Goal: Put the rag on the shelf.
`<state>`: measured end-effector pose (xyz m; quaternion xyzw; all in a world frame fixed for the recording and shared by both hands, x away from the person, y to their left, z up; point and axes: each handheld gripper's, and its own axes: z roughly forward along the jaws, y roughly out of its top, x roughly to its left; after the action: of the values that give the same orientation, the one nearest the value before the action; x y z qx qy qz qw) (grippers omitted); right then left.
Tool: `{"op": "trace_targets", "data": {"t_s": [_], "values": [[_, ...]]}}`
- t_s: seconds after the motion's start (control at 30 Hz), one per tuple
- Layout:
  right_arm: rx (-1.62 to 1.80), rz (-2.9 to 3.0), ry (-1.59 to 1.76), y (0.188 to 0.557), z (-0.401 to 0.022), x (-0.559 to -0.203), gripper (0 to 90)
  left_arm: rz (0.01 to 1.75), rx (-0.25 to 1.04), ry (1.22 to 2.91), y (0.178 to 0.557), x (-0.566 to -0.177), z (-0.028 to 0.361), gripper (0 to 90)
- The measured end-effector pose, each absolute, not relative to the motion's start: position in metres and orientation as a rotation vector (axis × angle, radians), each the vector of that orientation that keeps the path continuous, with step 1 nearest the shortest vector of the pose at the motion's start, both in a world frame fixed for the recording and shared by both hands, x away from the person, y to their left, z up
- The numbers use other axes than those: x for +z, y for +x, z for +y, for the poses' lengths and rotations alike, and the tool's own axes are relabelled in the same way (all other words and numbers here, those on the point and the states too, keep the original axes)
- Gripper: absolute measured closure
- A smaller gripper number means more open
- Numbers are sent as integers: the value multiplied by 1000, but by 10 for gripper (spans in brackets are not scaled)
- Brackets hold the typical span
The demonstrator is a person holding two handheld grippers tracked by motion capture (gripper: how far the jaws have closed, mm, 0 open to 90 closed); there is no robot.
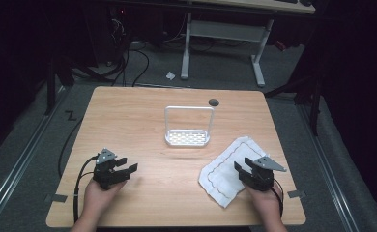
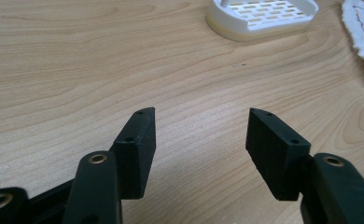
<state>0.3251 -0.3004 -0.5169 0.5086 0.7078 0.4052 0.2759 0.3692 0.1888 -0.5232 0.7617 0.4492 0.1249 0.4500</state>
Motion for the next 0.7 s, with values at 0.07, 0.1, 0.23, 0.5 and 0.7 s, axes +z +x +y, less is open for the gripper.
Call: {"op": "trace_targets", "data": {"t_s": [0.07, 0.1, 0.23, 0.5, 0.7], "values": [[1087, 1908, 1392, 325, -305, -520, 509, 1113, 283, 1864, 371, -524, 189, 425], [1089, 1906, 1407, 324, -306, -521, 511, 1114, 273, 1863, 373, -525, 188, 424], [1099, 1903, 1414, 320, -313, -521, 508, 1104, 254, 1887, 372, -527, 180, 425], [1077, 1935, 1420, 324, -327, -523, 646, 1113, 269, 1860, 372, -527, 175, 434], [981, 1955, 1508, 350, -338, -527, 873, 1113, 223, 1841, 366, -526, 173, 444]]}}
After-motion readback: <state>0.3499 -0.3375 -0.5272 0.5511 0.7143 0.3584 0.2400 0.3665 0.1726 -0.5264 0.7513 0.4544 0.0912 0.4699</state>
